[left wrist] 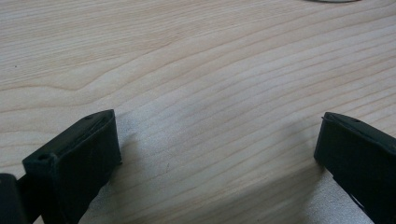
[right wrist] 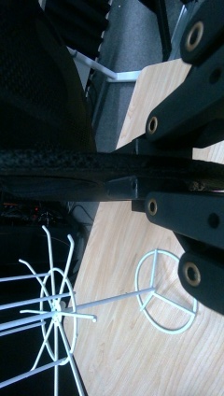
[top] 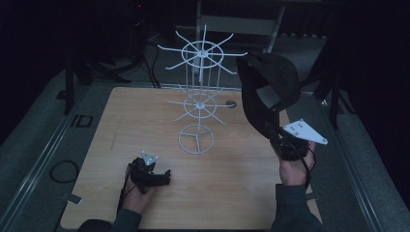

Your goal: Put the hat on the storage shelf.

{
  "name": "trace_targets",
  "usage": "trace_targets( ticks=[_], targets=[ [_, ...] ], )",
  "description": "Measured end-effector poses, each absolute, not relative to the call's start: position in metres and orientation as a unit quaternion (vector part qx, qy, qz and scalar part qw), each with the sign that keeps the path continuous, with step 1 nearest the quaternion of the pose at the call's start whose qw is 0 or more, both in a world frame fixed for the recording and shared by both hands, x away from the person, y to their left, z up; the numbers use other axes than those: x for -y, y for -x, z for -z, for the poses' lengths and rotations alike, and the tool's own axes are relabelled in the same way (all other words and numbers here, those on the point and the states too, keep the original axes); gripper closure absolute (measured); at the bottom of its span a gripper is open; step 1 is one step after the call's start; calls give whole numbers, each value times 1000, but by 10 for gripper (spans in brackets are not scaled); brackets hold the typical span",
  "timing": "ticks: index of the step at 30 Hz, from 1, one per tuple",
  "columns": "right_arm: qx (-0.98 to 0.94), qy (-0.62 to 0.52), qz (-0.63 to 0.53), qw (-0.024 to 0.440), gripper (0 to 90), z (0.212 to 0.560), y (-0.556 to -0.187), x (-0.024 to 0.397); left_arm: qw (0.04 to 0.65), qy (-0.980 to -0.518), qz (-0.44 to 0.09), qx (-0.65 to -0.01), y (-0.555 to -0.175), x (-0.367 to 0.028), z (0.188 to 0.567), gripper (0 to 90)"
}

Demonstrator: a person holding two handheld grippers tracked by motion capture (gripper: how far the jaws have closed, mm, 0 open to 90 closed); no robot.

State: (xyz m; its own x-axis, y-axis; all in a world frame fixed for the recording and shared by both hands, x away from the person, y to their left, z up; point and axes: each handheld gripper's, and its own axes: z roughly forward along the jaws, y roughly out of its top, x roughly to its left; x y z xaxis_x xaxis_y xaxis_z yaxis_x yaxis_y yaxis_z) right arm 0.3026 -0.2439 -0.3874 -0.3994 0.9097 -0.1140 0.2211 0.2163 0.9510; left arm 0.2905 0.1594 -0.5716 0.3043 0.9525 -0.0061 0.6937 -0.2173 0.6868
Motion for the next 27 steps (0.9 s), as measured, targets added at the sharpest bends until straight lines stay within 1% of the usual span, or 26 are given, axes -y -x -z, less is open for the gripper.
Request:
trace_targets(
  ticks=[27],
  targets=[
    [-684,-406,-474,379,865,373,-305,247,300,-750,-216,-548,-291,-159,572,1]
  ],
)
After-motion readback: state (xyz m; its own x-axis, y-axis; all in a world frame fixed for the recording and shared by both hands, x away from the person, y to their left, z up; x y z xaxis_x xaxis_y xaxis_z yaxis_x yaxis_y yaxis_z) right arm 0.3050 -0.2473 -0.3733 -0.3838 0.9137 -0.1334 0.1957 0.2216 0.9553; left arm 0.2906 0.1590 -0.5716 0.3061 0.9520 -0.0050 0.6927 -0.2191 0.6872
